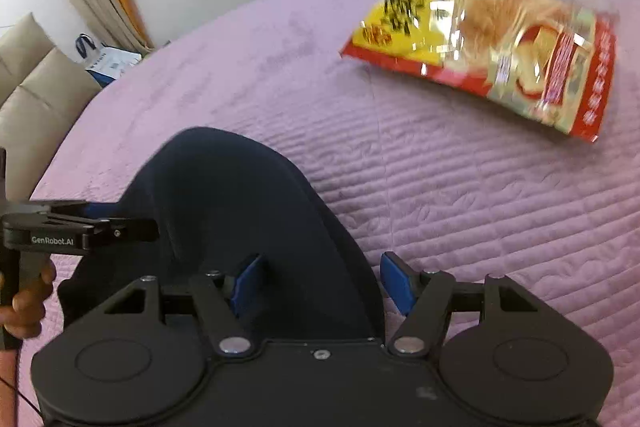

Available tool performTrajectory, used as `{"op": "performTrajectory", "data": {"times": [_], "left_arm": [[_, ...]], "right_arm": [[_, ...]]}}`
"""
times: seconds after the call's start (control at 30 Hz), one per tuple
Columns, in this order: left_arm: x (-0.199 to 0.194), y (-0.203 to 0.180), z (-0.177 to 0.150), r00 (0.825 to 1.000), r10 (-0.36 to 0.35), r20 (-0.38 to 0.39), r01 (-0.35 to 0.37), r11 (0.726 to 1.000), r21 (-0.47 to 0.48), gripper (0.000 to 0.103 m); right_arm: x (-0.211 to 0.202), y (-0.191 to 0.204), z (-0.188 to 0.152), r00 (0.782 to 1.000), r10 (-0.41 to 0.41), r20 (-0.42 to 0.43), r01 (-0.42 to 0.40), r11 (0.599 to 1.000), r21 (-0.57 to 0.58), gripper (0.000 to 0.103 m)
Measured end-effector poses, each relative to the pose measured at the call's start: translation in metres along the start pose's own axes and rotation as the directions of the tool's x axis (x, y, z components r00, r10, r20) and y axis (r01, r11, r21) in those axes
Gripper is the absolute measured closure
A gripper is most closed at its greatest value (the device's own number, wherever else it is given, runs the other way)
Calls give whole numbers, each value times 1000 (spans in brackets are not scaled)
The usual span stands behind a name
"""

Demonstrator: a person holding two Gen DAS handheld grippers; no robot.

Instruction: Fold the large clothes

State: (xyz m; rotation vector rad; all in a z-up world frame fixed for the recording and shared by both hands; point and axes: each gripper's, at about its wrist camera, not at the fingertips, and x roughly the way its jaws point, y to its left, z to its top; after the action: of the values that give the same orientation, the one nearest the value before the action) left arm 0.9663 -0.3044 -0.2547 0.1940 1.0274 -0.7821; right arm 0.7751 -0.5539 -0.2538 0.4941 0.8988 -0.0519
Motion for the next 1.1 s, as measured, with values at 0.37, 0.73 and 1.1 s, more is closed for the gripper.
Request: {"op": "performTrajectory", "data": {"times": [0.37,0.73,1.1], "left_arm": [[-87,-18,-41,977,-55,207,38,995,87,97],[-311,-103,-182,898,-67,435,-41,971,234,97],[-335,-160,-408,986,114,122,-138,969,204,83]], "right_arm": [[-62,56,-23,992,-39,117,70,958,-278,91],[-288,146,-170,891,101,442,185,809,-558,95],[-325,118,-335,966,-80,246,209,801,-561,63]]}}
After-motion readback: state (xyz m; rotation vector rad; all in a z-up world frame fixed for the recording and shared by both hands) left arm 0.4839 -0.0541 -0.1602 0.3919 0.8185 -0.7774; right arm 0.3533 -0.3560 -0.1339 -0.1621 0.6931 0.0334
